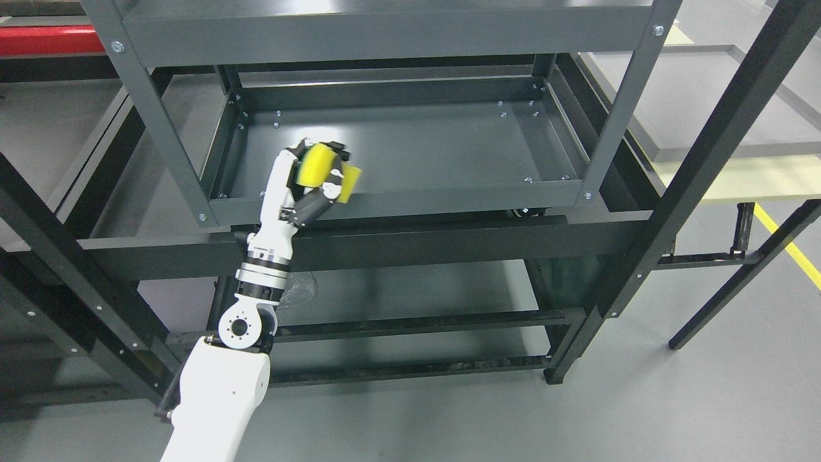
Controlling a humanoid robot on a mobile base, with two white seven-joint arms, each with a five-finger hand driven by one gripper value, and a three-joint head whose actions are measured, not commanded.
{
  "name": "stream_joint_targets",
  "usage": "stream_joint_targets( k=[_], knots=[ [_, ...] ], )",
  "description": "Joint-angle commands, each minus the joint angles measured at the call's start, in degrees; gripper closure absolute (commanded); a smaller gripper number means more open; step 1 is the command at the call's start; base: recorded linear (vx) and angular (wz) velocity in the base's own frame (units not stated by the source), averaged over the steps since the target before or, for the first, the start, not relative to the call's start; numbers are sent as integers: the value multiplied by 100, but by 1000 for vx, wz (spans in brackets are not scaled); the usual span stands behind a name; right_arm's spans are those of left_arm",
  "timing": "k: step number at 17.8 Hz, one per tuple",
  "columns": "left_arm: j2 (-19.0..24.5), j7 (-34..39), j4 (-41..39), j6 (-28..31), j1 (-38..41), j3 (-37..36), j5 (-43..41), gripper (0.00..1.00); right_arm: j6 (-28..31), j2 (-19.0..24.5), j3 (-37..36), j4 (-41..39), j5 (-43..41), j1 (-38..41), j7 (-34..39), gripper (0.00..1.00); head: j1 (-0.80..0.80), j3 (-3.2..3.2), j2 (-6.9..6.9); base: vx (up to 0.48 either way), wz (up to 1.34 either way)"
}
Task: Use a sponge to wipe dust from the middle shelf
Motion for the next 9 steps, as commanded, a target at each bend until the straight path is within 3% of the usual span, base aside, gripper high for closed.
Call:
stream_joint_targets(
  k=[1,5,8,9],
  knots=[
    [-25,1036,314,886,-88,532,73,98,414,-100,0,-100,0,2,-2,0,0,0,0,-4,-13],
    [-25,1179,-676,1912,-141,480,205,96,414,-100,0,-100,0,2,-2,0,0,0,0,0,0],
    [-25,1414,-2465,3757,25,122,196,97,423,-100,0,-100,0,2,-2,0,0,0,0,0,0],
    [-25,1721,-3072,3910,270,-142,188,97,414,-100,0,-100,0,2,-2,0,0,0,0,0,0]
  ],
)
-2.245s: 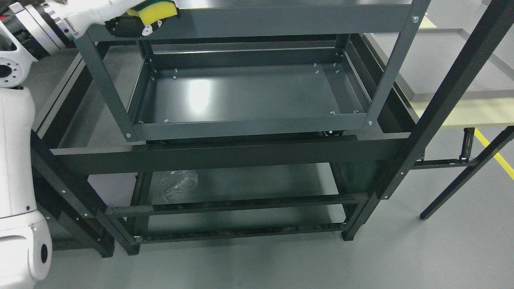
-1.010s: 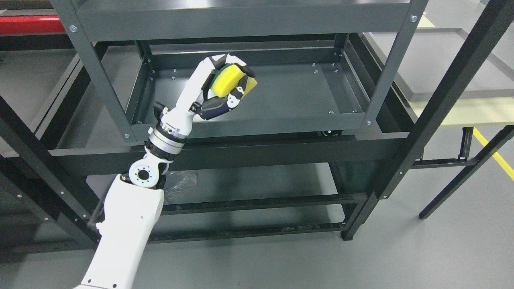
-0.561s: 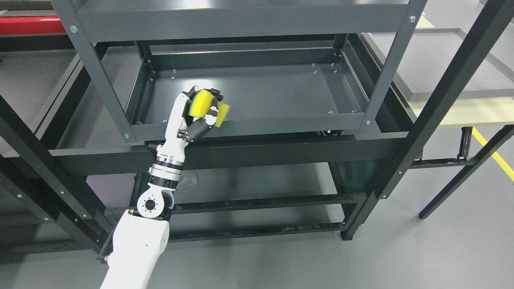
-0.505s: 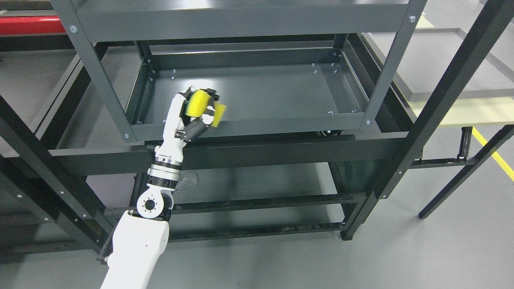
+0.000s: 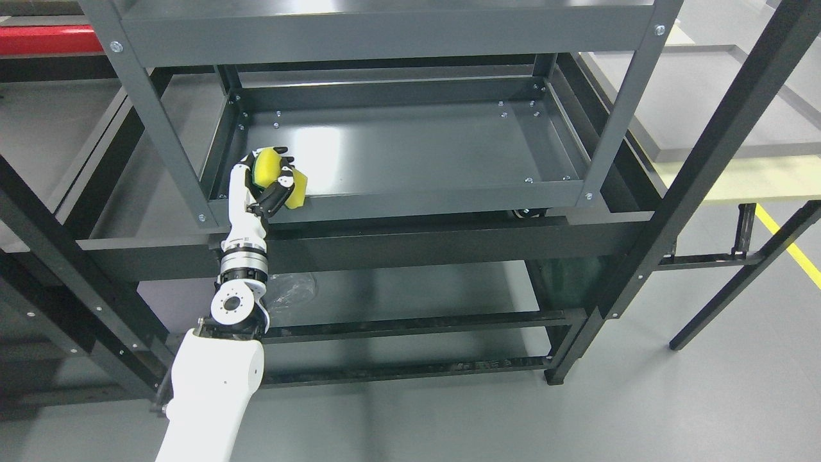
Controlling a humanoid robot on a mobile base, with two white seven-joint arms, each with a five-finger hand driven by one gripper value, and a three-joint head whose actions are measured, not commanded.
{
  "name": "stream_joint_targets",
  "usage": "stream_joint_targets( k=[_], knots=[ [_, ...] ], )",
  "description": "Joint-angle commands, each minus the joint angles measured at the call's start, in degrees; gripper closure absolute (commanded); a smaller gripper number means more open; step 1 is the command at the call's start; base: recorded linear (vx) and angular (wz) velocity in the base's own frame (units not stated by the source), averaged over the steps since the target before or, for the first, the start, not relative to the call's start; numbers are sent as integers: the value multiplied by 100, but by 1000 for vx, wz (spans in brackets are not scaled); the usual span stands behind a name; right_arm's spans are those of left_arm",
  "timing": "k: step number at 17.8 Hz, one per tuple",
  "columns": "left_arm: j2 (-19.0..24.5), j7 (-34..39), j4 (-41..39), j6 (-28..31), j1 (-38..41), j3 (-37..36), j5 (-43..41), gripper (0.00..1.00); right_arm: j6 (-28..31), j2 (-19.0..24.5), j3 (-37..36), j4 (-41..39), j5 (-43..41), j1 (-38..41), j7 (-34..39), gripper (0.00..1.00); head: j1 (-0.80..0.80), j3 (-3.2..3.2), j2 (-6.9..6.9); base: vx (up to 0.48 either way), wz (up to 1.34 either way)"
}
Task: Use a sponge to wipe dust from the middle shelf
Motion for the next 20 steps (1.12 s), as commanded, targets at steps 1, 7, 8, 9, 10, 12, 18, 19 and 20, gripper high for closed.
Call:
stream_joint_targets(
  k=[1,7,8,9,10,12,18,19,20],
  knots=[
    [50,580,-2894,915,550,-633,-1,97,414,-100,0,-100,0,0,-3,0,0,0,0,0,0],
    [363,-1176,-3373,-1027,1982,-198,-291,97,414,-100,0,-100,0,0,-3,0,0,0,0,0,0],
    [398,-1167,-3364,-1018,2202,5,-291,96,414,-100,0,-100,0,0,-3,0,0,0,0,0,0],
    [433,-1167,-3373,-1018,2422,294,-282,96,414,-100,0,-100,0,0,-3,0,0,0,0,0,0],
    [434,-1176,-3408,-1010,2624,566,-282,96,414,-100,0,-100,0,0,-3,0,0,0,0,0,0],
    [495,-1185,-3574,-992,3020,980,-274,96,414,-100,0,-100,0,0,-3,0,0,0,0,0,0],
    [127,-1229,-3689,-738,3128,1737,-256,97,414,-100,0,-100,0,0,-3,0,0,0,0,0,0],
    [135,-1229,-3698,-728,3118,1799,-265,97,414,-100,0,-100,0,0,-3,0,0,0,0,0,0],
    [135,-1229,-3698,-720,3118,1852,-265,97,414,-100,0,-100,0,0,-3,0,0,0,0,0,0]
  ],
)
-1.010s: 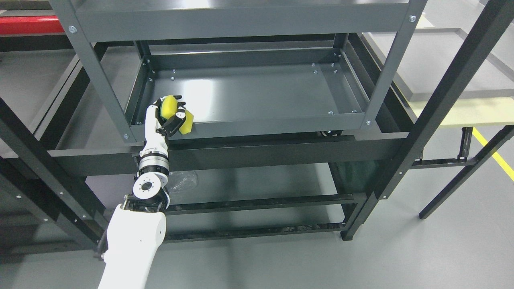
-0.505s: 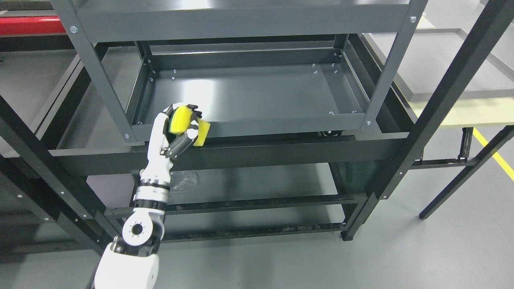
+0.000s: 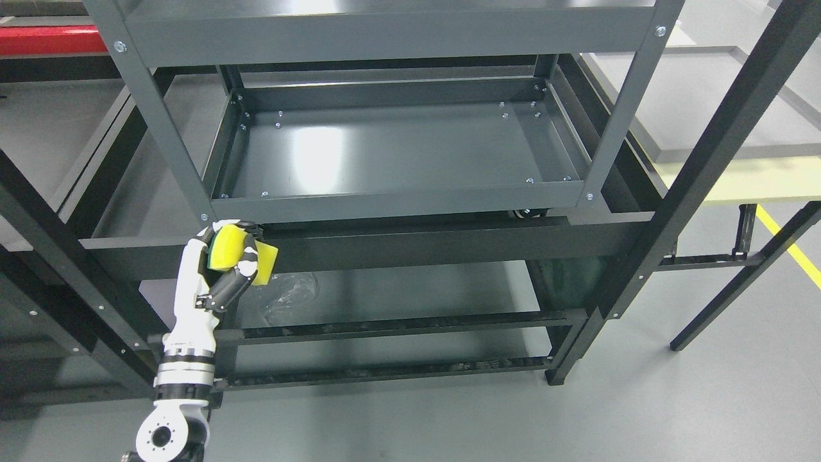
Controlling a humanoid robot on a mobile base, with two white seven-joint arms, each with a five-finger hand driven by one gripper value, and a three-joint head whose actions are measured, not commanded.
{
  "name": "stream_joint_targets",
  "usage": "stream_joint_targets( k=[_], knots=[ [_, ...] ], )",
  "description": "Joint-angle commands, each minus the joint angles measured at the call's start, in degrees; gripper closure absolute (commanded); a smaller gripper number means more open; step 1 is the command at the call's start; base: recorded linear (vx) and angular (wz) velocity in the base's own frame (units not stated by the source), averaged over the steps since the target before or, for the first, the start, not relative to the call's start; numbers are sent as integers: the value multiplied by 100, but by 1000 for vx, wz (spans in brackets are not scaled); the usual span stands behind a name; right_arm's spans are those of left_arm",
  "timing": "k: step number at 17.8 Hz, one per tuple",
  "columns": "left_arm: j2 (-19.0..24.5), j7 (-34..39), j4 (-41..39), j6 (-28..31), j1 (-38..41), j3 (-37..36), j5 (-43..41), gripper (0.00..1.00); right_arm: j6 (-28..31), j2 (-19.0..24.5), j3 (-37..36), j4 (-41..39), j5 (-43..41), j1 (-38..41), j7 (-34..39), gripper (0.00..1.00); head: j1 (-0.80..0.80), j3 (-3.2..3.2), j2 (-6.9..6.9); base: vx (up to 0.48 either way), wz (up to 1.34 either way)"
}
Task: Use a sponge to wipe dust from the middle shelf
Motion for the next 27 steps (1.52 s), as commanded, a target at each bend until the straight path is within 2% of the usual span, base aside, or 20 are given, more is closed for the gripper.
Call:
stream_joint_targets(
  k=[1,7,17,27],
  knots=[
    [-85,-8,-588,124,180,1107,-11,97,414,-100,0,-100,0,0,-26,0,0,0,0,0,0],
    [-169,-8,-606,133,259,1143,-11,97,423,-100,0,-100,0,0,-26,0,0,0,0,0,0],
    [-169,-61,-782,142,514,141,-11,97,414,-100,0,-100,0,0,-26,0,0,0,0,0,0],
    [-169,-78,-782,151,532,79,-11,96,423,-100,0,-100,0,0,-26,0,0,0,0,0,0]
  ],
)
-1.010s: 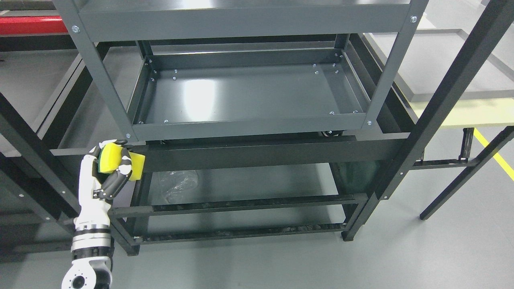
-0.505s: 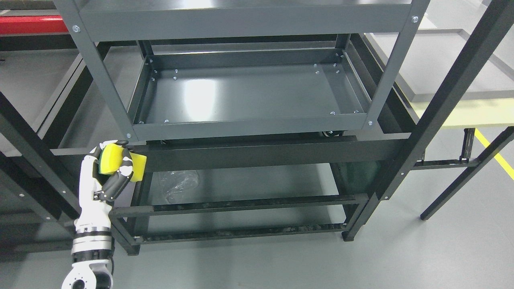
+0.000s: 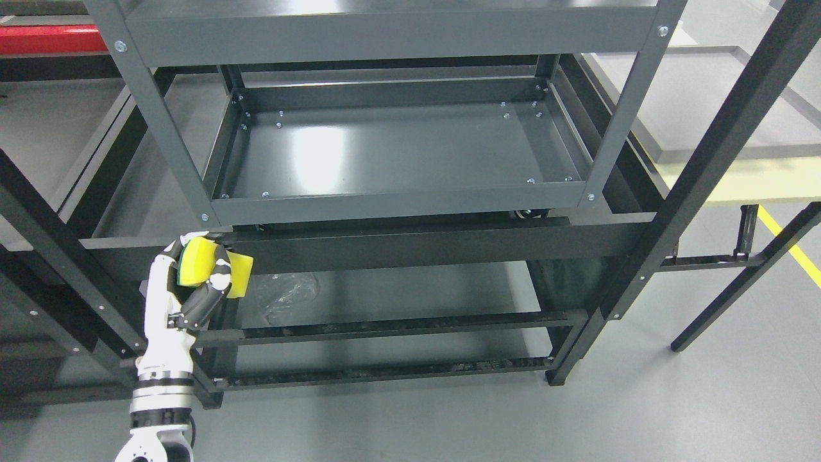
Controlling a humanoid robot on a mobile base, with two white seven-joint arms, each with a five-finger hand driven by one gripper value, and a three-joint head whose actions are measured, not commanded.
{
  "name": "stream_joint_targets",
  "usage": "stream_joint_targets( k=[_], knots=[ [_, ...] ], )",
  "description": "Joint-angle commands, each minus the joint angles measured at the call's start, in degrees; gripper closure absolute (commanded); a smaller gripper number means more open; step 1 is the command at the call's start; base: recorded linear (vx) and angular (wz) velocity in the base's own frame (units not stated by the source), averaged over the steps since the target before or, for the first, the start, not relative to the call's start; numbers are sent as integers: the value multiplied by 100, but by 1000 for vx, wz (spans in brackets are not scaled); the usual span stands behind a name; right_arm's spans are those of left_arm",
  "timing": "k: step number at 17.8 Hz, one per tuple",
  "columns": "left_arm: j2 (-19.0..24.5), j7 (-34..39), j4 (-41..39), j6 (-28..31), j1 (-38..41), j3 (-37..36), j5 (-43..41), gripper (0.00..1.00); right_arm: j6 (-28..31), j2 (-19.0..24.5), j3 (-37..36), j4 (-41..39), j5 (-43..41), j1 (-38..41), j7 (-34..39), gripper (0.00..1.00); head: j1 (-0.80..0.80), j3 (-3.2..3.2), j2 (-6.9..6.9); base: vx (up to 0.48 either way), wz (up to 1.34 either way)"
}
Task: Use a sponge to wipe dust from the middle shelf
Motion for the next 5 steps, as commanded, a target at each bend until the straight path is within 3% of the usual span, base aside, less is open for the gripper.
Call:
stream_joint_targets(
  k=[1,5],
  knots=[
    [80,-6,-77,-4,29,-221,0,96,414,-100,0,-100,0,1,0,0,0,0,0,0,0],
    [80,-6,-77,5,29,-274,0,96,414,-100,0,-100,0,1,0,0,0,0,0,0,0]
  ],
)
